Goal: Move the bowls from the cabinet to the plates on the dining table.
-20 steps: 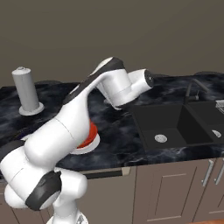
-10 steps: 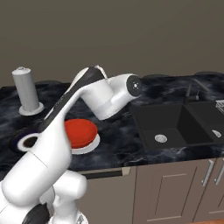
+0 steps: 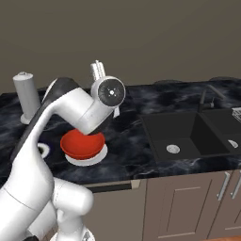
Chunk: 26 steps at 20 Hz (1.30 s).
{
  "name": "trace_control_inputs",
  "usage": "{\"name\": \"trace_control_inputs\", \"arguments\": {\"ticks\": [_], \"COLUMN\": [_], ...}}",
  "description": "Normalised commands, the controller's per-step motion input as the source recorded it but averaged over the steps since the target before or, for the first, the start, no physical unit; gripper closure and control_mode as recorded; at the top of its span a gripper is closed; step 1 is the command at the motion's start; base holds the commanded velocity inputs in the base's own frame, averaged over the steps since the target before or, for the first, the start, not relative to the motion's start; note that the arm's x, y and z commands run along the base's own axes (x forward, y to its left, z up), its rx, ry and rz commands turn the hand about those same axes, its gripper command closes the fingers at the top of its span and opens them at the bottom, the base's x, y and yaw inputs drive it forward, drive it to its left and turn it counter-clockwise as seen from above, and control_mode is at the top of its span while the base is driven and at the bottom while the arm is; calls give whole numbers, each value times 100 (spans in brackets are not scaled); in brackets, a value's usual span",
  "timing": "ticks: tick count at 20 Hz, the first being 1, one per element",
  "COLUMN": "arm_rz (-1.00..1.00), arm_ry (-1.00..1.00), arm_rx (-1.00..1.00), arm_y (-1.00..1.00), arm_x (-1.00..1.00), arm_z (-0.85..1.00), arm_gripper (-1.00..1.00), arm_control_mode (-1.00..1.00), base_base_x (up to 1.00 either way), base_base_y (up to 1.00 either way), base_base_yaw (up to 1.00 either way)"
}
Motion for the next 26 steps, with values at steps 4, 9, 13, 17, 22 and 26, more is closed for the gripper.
{"name": "trace_control_inputs", "arguments": {"ticks": [4, 9, 13, 17, 22, 26], "arm_rz": [-22, -16, -17, -14, -13, -10], "arm_ry": [10, 18, 3, -1, -1, 0], "arm_rx": [15, 20, 1, -3, -3, 0], "arm_y": [7, 1, 29, 52, 31, 8], "arm_x": [-50, -58, -85, -91, -65, -50], "arm_z": [53, 35, 4, 0, 17, 52], "arm_gripper": [-100, -100, -100, -100, -100, -100], "arm_control_mode": [-100, -100, -100, -100, -100, -100], "base_base_x": [0, 0, 0, 0, 0, 0], "base_base_y": [0, 0, 0, 0, 0, 0], "base_base_yaw": [0, 0, 0, 0, 0, 0]}}
